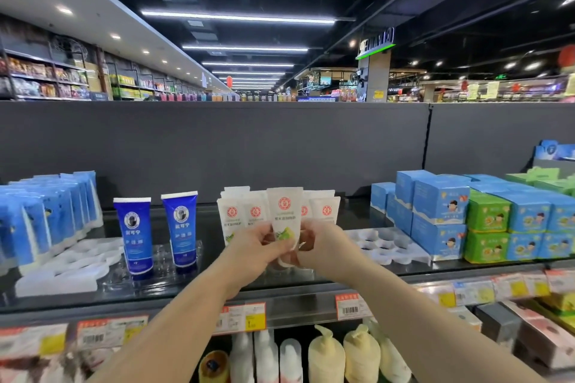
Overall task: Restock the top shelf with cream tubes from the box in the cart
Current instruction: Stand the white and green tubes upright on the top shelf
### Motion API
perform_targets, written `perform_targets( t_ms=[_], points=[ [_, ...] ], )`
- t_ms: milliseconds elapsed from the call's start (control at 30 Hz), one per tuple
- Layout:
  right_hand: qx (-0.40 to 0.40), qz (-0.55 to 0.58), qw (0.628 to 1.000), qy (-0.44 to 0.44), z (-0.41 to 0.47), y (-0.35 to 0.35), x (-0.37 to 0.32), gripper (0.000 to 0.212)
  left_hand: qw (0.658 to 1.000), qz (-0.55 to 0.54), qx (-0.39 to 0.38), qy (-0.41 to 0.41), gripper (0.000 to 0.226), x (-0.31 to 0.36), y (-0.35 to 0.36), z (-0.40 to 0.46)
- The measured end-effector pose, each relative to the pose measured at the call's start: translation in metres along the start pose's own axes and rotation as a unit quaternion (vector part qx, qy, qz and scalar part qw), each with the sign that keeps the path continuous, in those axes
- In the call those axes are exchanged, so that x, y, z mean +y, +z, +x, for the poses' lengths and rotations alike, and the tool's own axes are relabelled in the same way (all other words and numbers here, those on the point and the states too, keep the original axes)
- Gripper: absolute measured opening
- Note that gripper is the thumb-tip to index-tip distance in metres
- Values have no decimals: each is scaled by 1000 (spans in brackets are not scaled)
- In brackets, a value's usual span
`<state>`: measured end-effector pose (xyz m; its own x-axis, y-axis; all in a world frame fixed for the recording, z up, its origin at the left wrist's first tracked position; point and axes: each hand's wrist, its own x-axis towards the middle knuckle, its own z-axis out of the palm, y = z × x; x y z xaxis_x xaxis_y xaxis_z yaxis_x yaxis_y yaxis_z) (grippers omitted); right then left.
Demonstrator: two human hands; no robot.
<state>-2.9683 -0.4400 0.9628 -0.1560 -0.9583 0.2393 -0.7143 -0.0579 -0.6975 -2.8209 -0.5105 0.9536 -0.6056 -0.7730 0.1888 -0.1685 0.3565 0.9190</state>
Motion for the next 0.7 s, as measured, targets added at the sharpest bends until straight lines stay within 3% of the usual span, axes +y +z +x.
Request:
perform_targets(
  t_ms=[133,267,500,700],
  points=[
    [-3,37,999,2,12,22,-6,28,996,-50,67,-16,18,-13,-27,-7],
    [1,37,999,-10,28,55,-10,36,987,49,145,-49,18,-39,-47,-17],
    [50,-7,999,-14,46,93,-16,37,984,-25,150,-90,31,-63,-60,-16],
    [34,-42,998,-16,49,102,-14,28,980,-31,159,-111,34,-66,-58,-13]
  ],
)
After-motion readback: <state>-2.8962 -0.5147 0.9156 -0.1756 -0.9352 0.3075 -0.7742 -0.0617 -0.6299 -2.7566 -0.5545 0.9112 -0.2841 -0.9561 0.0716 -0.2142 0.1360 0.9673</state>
